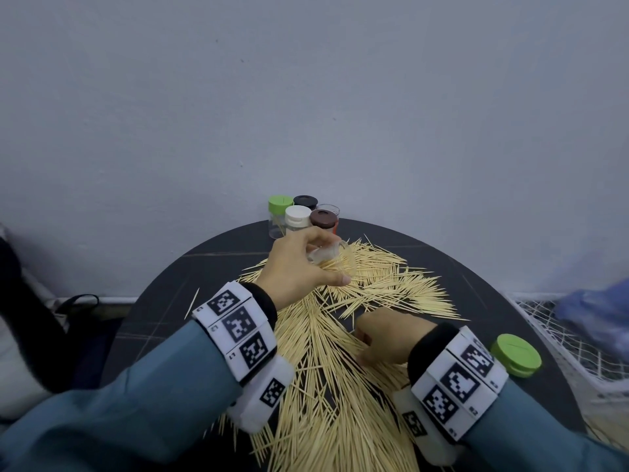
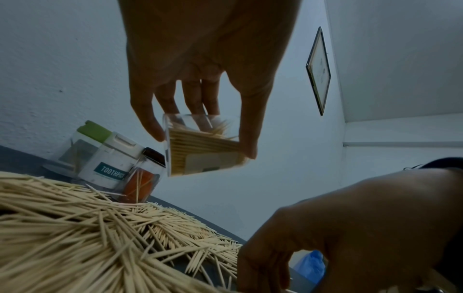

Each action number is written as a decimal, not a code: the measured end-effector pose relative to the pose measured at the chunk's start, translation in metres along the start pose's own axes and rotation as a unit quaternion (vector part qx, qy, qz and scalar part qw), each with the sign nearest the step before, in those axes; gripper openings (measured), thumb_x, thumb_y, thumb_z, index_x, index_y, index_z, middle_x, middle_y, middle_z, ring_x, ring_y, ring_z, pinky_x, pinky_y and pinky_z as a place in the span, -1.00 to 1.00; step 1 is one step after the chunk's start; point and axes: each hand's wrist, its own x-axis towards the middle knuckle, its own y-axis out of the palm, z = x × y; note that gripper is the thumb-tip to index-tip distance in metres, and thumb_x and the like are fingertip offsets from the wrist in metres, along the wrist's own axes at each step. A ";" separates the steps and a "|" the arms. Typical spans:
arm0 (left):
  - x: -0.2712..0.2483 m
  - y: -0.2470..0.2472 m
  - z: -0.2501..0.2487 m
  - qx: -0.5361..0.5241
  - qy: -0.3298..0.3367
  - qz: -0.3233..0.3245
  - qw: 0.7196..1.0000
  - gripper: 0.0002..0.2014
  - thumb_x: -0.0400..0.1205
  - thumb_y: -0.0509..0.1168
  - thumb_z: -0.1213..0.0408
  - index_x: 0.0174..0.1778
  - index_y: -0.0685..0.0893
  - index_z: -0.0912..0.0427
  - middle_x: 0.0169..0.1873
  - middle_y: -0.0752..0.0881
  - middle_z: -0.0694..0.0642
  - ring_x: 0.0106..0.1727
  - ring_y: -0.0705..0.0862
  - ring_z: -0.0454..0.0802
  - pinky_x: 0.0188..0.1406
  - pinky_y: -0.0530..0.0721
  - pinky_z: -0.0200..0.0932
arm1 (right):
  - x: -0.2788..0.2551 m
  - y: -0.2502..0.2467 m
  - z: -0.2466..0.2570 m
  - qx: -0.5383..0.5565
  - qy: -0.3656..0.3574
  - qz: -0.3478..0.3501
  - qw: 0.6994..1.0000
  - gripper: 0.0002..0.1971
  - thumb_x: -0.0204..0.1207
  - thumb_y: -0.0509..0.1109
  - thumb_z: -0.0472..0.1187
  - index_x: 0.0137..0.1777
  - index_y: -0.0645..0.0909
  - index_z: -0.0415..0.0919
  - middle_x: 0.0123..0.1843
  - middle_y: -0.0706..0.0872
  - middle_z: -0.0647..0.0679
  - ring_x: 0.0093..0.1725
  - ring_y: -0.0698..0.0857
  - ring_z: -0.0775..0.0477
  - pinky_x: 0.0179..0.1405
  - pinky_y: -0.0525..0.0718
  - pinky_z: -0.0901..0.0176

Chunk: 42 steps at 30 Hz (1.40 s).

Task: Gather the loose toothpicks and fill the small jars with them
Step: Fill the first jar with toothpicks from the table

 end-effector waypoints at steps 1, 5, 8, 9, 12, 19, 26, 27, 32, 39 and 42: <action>0.000 0.000 0.000 0.002 0.000 0.000 1.000 -0.47 0.25 0.65 0.19 0.14 0.68 -0.01 0.06 0.66 -0.15 0.15 0.57 -0.23 -0.14 0.36 -0.55 | 0.001 0.000 0.000 0.004 0.000 0.002 1.000 -0.63 0.58 0.34 -0.09 0.31 0.49 -0.25 0.30 0.57 -0.14 0.28 0.55 -0.14 0.24 0.54 0.03; 0.000 0.001 0.001 0.003 0.000 0.002 1.000 -0.45 0.25 0.65 0.19 0.15 0.67 0.00 0.07 0.67 -0.12 0.14 0.58 -0.21 -0.13 0.38 -0.55 | 0.002 0.000 0.000 0.002 -0.010 0.005 1.000 -0.67 0.62 0.27 -0.14 0.32 0.49 -0.28 0.31 0.58 -0.16 0.29 0.56 -0.15 0.15 0.50 0.12; 0.000 0.001 0.001 -0.001 -0.002 0.003 1.000 -0.48 0.25 0.65 0.20 0.12 0.66 -0.03 0.05 0.66 -0.13 0.14 0.58 -0.20 -0.12 0.39 -0.54 | 0.003 0.000 0.000 -0.005 -0.019 0.017 1.000 -0.72 0.67 0.16 -0.19 0.29 0.48 -0.29 0.30 0.57 -0.19 0.24 0.56 -0.17 0.01 0.41 0.19; 0.000 0.001 0.001 0.000 -0.001 0.003 1.000 -0.48 0.25 0.65 0.19 0.10 0.66 -0.04 0.05 0.67 -0.14 0.14 0.58 -0.21 -0.12 0.39 -0.53 | 0.002 0.000 0.000 -0.005 -0.020 0.020 1.000 -0.76 0.69 0.12 -0.20 0.25 0.47 -0.28 0.26 0.57 -0.19 0.15 0.55 -0.15 -0.02 0.39 0.18; 0.000 0.001 0.001 0.004 -0.002 0.004 1.000 -0.47 0.24 0.65 0.18 0.12 0.67 -0.04 0.08 0.68 -0.12 0.15 0.58 -0.20 -0.12 0.39 -0.52 | 0.001 -0.001 -0.001 0.009 -0.021 0.024 0.999 -0.83 0.72 0.05 -0.22 0.15 0.45 -0.23 0.01 0.50 -0.11 -0.03 0.44 -0.04 -0.11 0.37 0.19; -0.002 0.001 0.000 0.012 0.000 0.003 1.000 -0.45 0.25 0.64 0.18 0.16 0.66 0.00 0.04 0.65 -0.15 0.09 0.56 -0.25 -0.19 0.36 -0.55 | 0.007 -0.001 -0.014 0.167 -0.021 0.026 0.985 -0.69 0.71 -0.01 -0.32 -0.29 0.35 -0.20 -0.32 0.45 -0.04 -0.38 0.41 0.07 -0.40 0.41 0.30; -0.001 0.001 0.000 0.017 0.003 0.005 1.000 -0.41 0.26 0.64 0.17 0.22 0.67 0.04 0.08 0.66 -0.13 0.12 0.56 -0.22 -0.17 0.36 -0.55 | 0.007 -0.004 -0.027 0.416 -0.004 -0.006 0.909 -0.71 0.75 -0.06 -0.22 -0.23 0.30 -0.17 -0.33 0.45 -0.03 -0.39 0.45 0.08 -0.51 0.46 0.41; -0.001 0.001 0.000 0.018 0.003 0.005 1.000 -0.40 0.26 0.64 0.16 0.23 0.67 0.05 0.08 0.66 -0.13 0.13 0.56 -0.21 -0.16 0.36 -0.55 | 0.009 -0.004 -0.028 0.458 -0.005 -0.012 0.889 -0.71 0.75 -0.04 -0.24 -0.24 0.29 -0.18 -0.37 0.43 -0.02 -0.43 0.42 0.10 -0.56 0.45 0.43; -0.001 0.001 0.002 0.019 0.000 0.000 1.000 -0.41 0.25 0.64 0.17 0.22 0.67 0.02 0.10 0.67 -0.13 0.15 0.58 -0.20 -0.14 0.37 -0.55 | 0.024 -0.001 -0.035 0.679 -0.055 -0.024 0.731 -0.75 0.72 -0.01 -0.36 -0.21 0.34 -0.25 -0.48 0.41 -0.02 -0.47 0.38 0.08 -0.44 0.42 0.28; 0.000 0.000 0.003 0.005 -0.002 -0.009 1.000 -0.45 0.25 0.65 0.17 0.17 0.68 -0.03 0.05 0.66 -0.20 0.11 0.56 -0.27 -0.15 0.34 -0.55 | 0.024 -0.005 -0.042 0.738 -0.070 -0.065 0.668 -0.75 0.72 -0.03 -0.38 -0.14 0.41 -0.28 -0.43 0.36 -0.05 -0.48 0.35 0.09 -0.55 0.40 0.36; 0.000 0.000 0.003 0.003 -0.002 -0.011 1.000 -0.46 0.25 0.65 0.17 0.16 0.70 -0.02 0.08 0.67 -0.19 0.12 0.56 -0.27 -0.13 0.36 -0.53 | 0.023 -0.011 -0.041 0.775 -0.092 -0.110 0.616 -0.73 0.73 -0.06 -0.37 -0.19 0.35 -0.23 -0.46 0.34 -0.02 -0.55 0.34 0.13 -0.57 0.36 0.37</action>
